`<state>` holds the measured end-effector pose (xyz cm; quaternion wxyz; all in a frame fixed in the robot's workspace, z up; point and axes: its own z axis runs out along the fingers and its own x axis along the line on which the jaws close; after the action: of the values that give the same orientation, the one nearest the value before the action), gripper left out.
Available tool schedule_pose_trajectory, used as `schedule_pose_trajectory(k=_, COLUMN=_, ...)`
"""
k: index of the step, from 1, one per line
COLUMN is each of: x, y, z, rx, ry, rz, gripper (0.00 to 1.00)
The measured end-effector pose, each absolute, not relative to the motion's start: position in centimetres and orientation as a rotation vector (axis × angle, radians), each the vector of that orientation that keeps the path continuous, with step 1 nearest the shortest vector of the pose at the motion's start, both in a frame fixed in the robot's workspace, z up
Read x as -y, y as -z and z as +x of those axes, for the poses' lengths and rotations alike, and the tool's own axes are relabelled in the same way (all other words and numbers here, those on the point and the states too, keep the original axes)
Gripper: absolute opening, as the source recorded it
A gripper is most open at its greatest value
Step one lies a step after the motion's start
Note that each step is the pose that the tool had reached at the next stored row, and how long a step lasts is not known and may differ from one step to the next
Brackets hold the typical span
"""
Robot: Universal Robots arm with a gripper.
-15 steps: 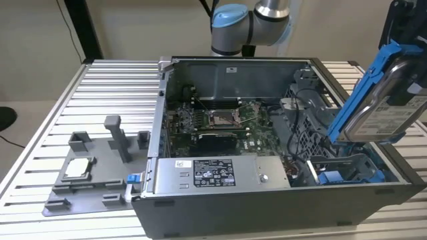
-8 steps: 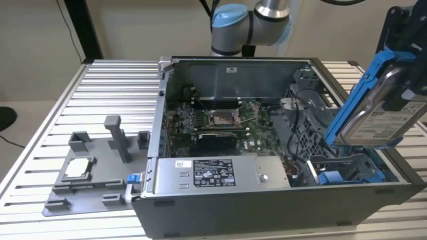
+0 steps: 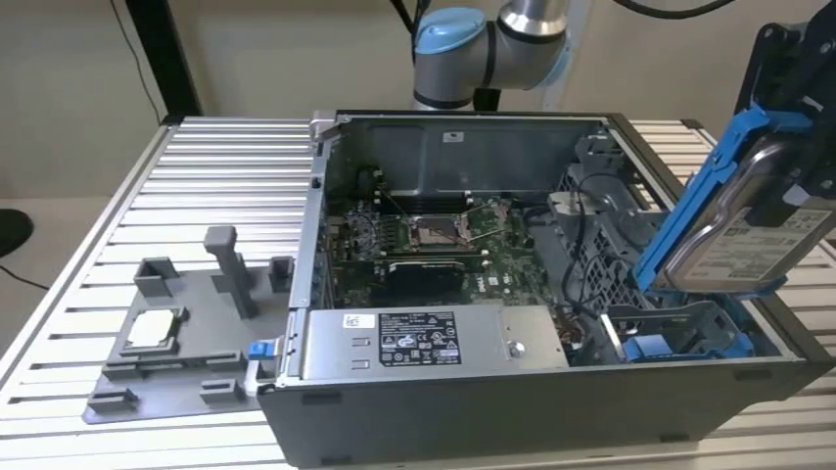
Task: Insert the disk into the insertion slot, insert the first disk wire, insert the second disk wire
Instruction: 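Insert the disk into the insertion slot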
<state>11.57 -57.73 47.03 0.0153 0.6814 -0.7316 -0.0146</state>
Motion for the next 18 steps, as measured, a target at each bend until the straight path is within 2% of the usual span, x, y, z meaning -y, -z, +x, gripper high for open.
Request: schedule_pose_trajectory(k=18, x=58.29, y=-46.27, z=11.57, rx=2.28, ry=0.057, rz=2.125, gripper=0.0)
